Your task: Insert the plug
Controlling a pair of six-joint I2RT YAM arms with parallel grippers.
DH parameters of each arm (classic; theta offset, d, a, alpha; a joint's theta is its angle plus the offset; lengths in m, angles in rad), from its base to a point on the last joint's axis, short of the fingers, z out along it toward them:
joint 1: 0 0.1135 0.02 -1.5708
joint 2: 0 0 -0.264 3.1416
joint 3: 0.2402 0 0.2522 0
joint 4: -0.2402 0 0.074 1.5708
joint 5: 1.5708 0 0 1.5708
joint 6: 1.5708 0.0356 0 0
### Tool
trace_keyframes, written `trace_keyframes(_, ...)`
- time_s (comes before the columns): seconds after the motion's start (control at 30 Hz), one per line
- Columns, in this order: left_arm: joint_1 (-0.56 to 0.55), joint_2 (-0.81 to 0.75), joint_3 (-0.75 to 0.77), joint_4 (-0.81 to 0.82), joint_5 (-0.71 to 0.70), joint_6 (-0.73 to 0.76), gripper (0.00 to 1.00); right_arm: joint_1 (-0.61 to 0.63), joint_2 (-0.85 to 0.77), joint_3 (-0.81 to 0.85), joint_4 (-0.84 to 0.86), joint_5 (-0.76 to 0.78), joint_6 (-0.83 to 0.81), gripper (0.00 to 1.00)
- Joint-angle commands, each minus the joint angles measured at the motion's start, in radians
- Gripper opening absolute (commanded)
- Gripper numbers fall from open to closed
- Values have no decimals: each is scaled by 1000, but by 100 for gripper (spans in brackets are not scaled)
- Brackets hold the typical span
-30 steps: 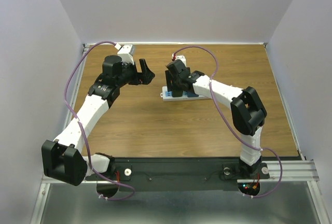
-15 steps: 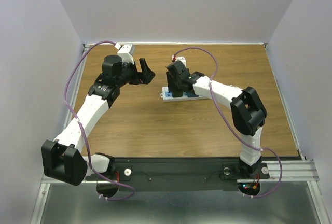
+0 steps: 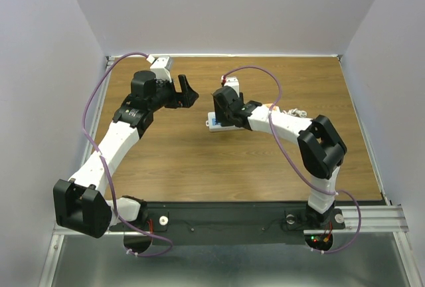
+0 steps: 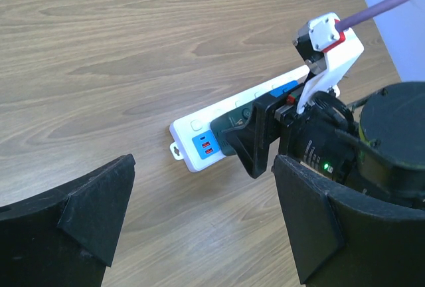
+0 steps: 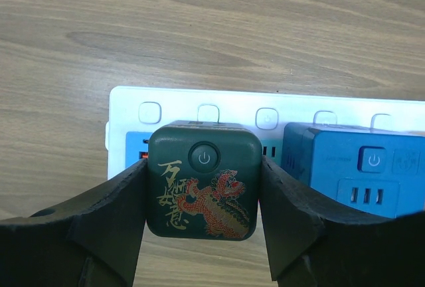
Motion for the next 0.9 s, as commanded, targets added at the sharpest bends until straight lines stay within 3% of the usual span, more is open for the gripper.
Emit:
trace_keyframes(0.0, 5, -11, 0, 41, 6, -3, 96, 16, 43, -71, -131, 17, 20, 0)
trace_keyframes(0.4, 5, -17, 0, 39, 1, 2, 96, 39, 86, -195, -73, -8, 72, 0)
trace_keyframes(0.63, 5, -17, 2, 35, -2, 3, 96, 39, 129, -195, -42, -43, 70, 0)
trace_keyframes(0.87, 5, -21, 2, 33, -13, 2, 96, 39, 54, -155, -48, -2, 63, 0)
